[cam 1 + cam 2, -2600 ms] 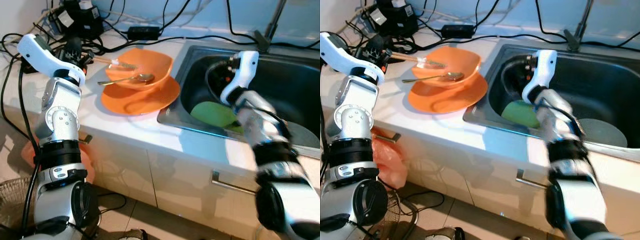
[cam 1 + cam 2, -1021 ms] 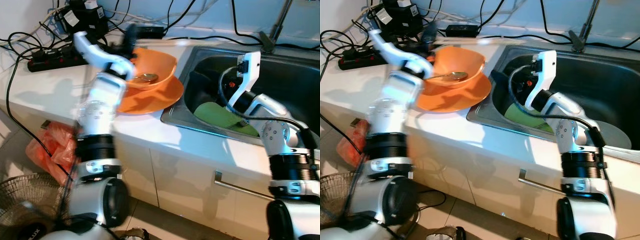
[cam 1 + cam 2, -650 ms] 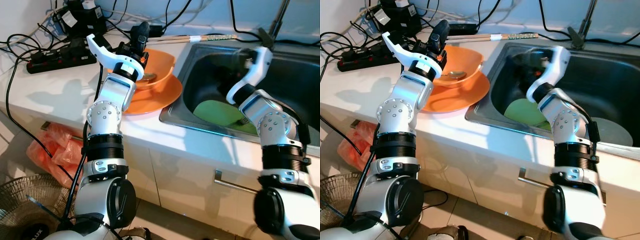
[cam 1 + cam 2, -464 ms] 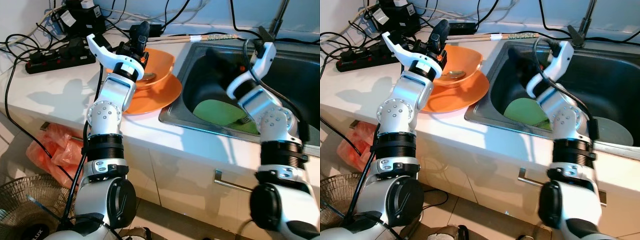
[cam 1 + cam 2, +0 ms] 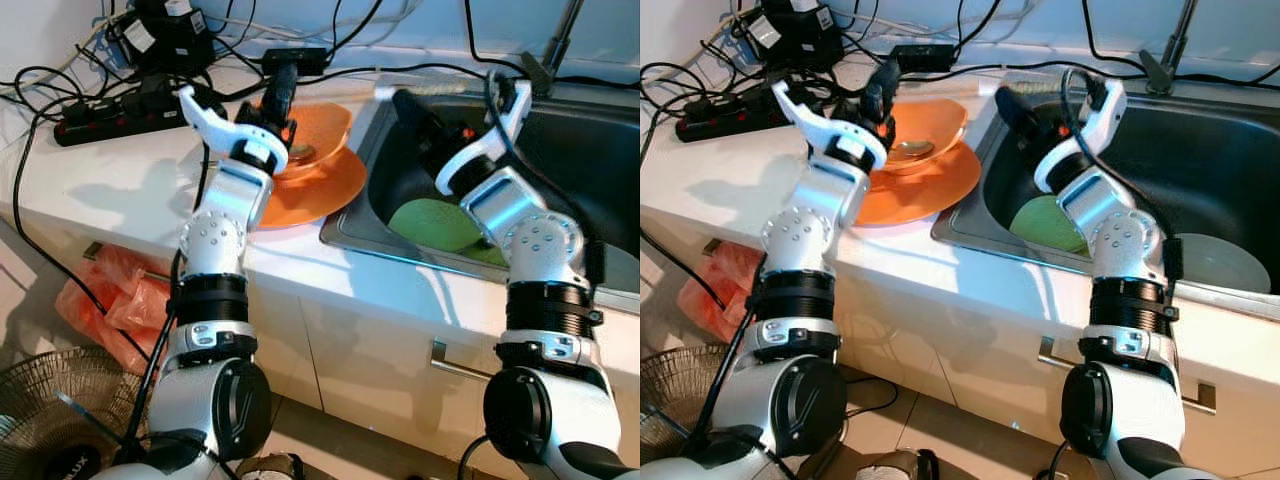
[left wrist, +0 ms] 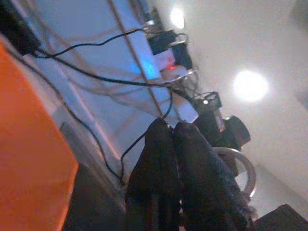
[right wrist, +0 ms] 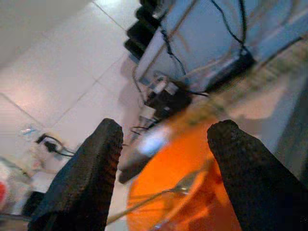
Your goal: Kitchen organization
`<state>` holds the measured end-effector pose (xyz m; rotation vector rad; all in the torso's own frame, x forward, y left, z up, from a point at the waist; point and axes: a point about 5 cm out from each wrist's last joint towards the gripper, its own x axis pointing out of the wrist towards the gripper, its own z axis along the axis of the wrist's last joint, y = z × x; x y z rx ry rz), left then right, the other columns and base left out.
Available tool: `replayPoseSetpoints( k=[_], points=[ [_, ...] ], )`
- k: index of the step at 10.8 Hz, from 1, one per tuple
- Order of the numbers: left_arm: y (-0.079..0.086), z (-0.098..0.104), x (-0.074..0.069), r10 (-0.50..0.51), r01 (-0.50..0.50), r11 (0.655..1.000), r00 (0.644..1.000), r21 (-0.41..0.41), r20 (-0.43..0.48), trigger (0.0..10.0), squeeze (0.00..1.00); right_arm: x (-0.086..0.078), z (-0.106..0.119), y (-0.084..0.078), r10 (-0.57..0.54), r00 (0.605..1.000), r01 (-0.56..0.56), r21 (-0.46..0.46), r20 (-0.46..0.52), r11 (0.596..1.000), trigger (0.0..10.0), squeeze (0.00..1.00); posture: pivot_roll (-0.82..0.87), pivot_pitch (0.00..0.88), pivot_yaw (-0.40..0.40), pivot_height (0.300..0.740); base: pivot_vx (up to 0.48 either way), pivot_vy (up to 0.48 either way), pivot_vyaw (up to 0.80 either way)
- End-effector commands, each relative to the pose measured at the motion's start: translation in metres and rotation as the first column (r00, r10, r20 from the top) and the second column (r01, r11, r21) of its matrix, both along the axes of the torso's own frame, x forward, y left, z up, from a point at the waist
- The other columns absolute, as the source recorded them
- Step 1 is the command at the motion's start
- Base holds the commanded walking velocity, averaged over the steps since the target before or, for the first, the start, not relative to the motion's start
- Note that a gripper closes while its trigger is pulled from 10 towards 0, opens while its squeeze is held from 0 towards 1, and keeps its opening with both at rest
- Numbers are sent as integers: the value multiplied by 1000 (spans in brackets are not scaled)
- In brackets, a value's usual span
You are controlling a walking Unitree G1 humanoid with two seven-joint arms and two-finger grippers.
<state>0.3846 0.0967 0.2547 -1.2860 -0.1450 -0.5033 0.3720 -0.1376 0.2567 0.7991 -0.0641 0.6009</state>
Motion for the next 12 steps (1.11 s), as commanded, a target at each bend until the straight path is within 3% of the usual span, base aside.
replayPoseSetpoints(
  k=[1,9,11,12],
  points=[
    [2,-11,0,16,-16,1000,999,-6,-33,0,0,-4,7,5,39,999,-39,8,29,999,10000,0,87,94,145,740,0,0,0],
    [-11,0,-7,-23,23,999,1000,-38,3,0,0,4,1,16,1,998,5,97,-58,995,10000,0,91,95,144,740,0,0,0],
    [-17,0,-11,-47,47,998,999,-42,5,0,0,10,2,16,-30,996,43,156,-83,987,10000,0,93,96,142,740,0,0,0],
    [-19,-2,-13,-58,58,997,998,-42,0,0,0,12,6,16,-33,997,46,206,-70,977,3725,0,93,96,142,740,0,0,0]
  ],
)
